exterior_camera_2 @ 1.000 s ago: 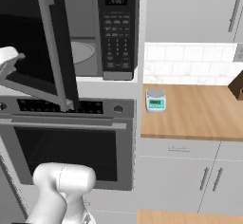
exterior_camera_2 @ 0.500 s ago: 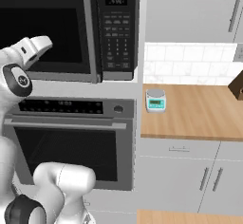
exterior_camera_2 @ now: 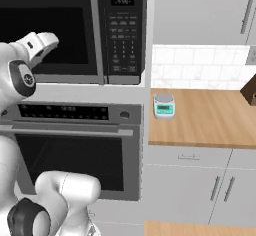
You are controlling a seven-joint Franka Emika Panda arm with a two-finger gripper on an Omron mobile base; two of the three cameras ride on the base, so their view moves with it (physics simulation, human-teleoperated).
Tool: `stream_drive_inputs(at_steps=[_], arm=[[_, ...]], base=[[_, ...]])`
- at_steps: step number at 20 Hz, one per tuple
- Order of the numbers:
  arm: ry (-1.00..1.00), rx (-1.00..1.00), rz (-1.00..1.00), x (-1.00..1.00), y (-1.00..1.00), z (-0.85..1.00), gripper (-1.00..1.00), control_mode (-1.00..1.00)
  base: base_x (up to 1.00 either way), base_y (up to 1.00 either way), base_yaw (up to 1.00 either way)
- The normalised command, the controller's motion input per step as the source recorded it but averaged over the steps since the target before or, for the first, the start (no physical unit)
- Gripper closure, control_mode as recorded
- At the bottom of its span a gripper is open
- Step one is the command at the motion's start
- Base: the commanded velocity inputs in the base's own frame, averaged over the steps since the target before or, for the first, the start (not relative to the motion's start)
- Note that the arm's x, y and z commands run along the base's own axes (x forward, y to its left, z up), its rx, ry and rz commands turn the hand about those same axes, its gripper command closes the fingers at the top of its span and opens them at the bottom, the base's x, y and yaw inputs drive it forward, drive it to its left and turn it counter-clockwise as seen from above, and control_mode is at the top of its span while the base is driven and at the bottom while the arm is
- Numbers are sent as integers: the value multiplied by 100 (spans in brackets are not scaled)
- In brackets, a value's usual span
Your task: Pick the corn from the sink and place it in the bowl. Then pick the bowl and place it in the microwave. Then close the microwave door and press the start button.
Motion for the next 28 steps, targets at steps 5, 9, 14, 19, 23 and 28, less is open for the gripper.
stream_drive_inputs(at_steps=[5,9,14,19,23,28], arm=[[-17,12,0,-100,-80,-17,-100,-100],[-2,35,4,-77,-100,0,-100,-100],[0,43,29,-77,-99,0,-100,-100],[6,43,35,-31,-74,10,-100,-100],[0,31,58,2,-21,2,-100,-100],[-20,3,53,6,-6,0,-100,-100]], base=[[0,0,0],[0,0,0],[0,0,0],[0,0,0],[0,0,0],[0,0,0]])
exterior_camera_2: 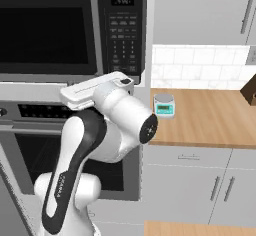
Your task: Pick the corn from the sink and place it in the bowl. Then pick the bowl and place it in the microwave. Then close the microwave door and press the start button.
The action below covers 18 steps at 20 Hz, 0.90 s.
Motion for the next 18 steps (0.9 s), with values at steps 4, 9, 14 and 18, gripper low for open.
stream_drive_inputs(at_steps=[4,9,14,18], arm=[[-5,1,42,42,-4,-10,-100,-100],[5,2,15,51,-7,-26,-100,-100],[1,0,-4,42,0,-1,-100,-100],[1,0,-10,39,0,-5,-100,-100]], base=[[0,0,0],[0,0,0],[0,0,0],[0,0,0]])
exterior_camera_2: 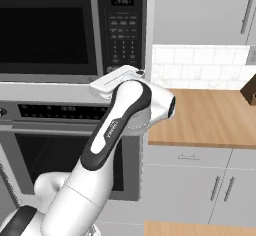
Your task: Pick the corn from the sink and place it in the bowl. Then pick the bowl and place it in the microwave. Then close the microwave door and press the start button.
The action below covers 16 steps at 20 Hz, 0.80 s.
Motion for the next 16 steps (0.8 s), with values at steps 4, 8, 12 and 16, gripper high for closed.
stream_drive_inputs(at_steps=[4,8,12,16], arm=[[0,0,-8,21,0,-18,-100,-100],[0,0,-6,33,0,-19,-100,-100],[0,0,-4,38,0,-14,-100,-100],[0,0,-4,33,0,-3,-100,-100]], base=[[0,0,0],[0,0,0],[0,0,0],[0,0,0]])
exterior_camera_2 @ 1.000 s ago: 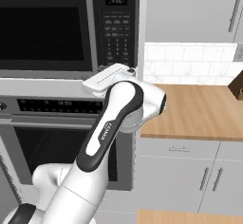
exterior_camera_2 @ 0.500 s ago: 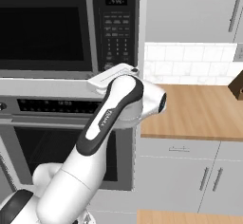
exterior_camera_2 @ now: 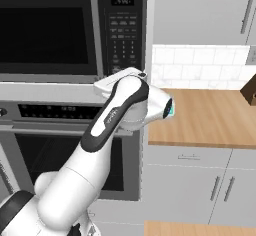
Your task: Pick the corn from the sink and place it in the bowl. Then pick the bowl and place it in the microwave. Then close the microwave door and press the start button.
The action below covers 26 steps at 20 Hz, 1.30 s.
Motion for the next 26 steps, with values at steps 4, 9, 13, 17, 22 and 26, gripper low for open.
stream_drive_inputs(at_steps=[4,9,13,17,22,26], arm=[[0,0,-4,40,0,-1,-100,-100],[0,0,-4,44,-3,-1,-100,-100],[0,0,-6,57,0,-7,-100,-100],[0,0,-7,59,0,-17,-100,-100],[0,0,-12,57,0,-27,-100,-100],[0,0,-15,42,-2,-19,-100,-100]], base=[[0,0,0],[0,0,0],[0,0,0],[0,0,0],[0,0,0],[0,0,0]])
